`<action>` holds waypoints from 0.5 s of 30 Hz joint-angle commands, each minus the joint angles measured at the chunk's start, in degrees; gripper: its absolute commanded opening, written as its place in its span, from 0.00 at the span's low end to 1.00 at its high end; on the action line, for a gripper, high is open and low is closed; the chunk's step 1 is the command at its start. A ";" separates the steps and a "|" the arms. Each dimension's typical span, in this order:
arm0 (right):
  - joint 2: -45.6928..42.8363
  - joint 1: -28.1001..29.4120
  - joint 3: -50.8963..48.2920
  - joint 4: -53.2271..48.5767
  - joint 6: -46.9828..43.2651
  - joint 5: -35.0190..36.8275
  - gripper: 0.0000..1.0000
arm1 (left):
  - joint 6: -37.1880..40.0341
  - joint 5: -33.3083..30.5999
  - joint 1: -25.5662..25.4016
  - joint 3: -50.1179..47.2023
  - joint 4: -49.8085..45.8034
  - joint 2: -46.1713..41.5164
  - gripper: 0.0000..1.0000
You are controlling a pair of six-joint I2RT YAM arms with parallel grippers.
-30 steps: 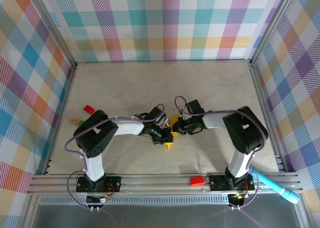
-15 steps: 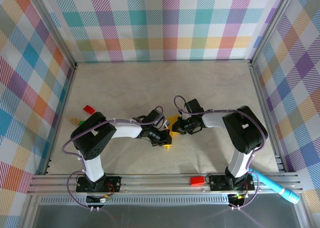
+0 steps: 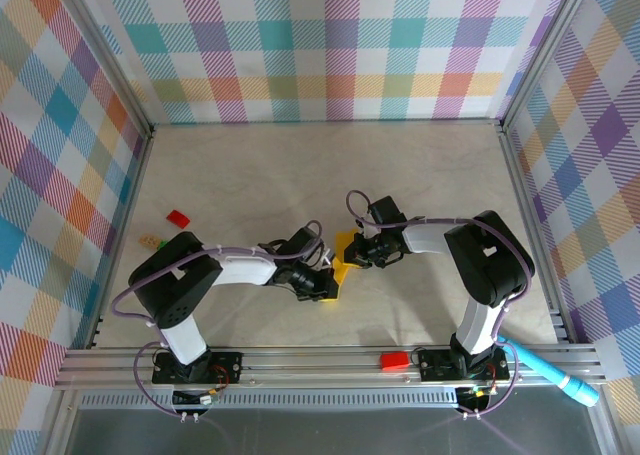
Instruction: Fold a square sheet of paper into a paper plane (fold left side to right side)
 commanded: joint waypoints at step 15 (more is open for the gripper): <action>3.25 0.25 -2.63 -7.36 -0.48 8.55 0.00 | -0.10 2.38 1.48 1.43 -4.85 -8.12 0.00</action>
